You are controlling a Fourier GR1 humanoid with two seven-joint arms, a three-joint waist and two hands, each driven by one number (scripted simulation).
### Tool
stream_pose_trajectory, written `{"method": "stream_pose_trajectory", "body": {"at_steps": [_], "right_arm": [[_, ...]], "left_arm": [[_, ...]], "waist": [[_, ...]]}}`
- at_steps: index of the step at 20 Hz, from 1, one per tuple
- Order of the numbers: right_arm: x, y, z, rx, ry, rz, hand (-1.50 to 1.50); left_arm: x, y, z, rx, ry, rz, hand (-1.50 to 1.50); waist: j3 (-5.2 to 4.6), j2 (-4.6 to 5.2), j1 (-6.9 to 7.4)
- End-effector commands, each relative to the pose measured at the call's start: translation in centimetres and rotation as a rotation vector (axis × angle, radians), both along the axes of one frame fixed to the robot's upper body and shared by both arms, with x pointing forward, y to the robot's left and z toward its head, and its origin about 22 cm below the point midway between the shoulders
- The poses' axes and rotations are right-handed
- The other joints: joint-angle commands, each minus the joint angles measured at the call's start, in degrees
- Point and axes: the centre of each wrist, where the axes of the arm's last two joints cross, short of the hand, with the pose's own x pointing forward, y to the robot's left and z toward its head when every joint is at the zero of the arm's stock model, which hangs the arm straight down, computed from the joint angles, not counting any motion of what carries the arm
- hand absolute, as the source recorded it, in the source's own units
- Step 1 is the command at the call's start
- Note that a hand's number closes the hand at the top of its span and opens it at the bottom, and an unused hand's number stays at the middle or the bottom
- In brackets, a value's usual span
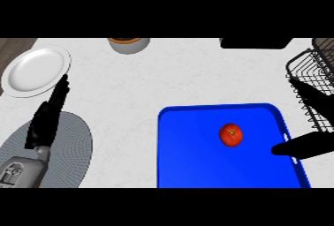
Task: Pick the tomato from the tray and place it in the tiered basket
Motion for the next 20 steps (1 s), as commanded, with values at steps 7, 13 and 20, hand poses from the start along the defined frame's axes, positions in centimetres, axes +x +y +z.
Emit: {"method": "stream_pose_trajectory", "body": {"at_steps": [7, 13, 20], "right_arm": [[3.2, 5.3, -1.5, -0.037, 0.238, -0.007, -1.5], [3.5, 7.3, -1.9, -0.105, 0.287, 0.008, -1.5], [2.6, 5.7, -5.1, -0.127, 0.307, 0.028, -1.5]], "left_arm": [[-1.3, 1.3, 0.0, 0.005, 0.001, 0.009, 0.0], [0.0, -0.5, 1.0, 0.004, 0.003, 0.017, 0.0], [-0.4, 1.3, 0.1, 0.009, 0.017, 0.009, 0.0]], "waist": [[0.07, -0.11, -0.1], [0.07, -0.17, -0.79], [0.1, -0.16, -1.0]]}}
